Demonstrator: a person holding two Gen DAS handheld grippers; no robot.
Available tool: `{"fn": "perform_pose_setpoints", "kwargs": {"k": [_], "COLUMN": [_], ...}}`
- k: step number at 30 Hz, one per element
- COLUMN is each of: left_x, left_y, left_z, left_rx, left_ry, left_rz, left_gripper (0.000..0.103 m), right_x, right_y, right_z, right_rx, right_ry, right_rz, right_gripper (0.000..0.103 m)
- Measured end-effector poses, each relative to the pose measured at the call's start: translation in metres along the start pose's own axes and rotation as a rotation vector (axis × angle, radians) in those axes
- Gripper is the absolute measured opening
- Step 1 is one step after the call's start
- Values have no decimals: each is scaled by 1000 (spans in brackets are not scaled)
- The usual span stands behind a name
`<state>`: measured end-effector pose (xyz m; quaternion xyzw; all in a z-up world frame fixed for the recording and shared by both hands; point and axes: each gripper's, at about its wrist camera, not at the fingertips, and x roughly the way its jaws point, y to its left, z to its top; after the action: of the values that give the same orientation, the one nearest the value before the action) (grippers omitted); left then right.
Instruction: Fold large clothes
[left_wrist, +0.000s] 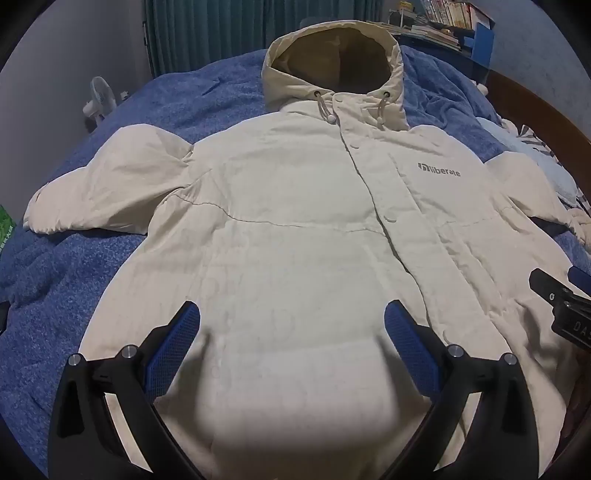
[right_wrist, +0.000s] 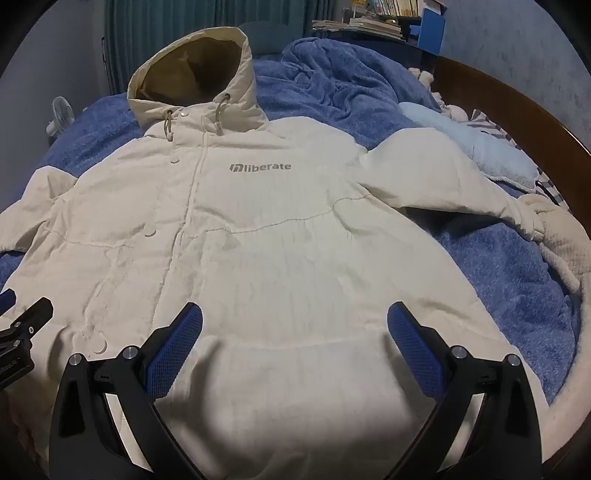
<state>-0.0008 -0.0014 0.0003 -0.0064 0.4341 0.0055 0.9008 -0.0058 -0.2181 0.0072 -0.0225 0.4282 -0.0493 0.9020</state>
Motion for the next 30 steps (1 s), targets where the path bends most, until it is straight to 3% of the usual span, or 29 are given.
{"fn": "perform_pose_setpoints", "kwargs": {"k": [6,7,30], "left_x": [-3,-1,7], "left_y": [-2,0,-2], "left_z": [-3,-1,-1], "left_rx": [37,5,2], "left_ry": [-14,1,31], "left_rz": [13,16,12], "left_gripper": [95,95,95], "right_x": [0,-1,16], "right_y": [0,0,4], "right_z": [0,0,-2], "right_rx": [3,5,-1], "right_ry": [5,6,59], "right_rz": [5,6,6], "right_gripper": [97,97,97]}}
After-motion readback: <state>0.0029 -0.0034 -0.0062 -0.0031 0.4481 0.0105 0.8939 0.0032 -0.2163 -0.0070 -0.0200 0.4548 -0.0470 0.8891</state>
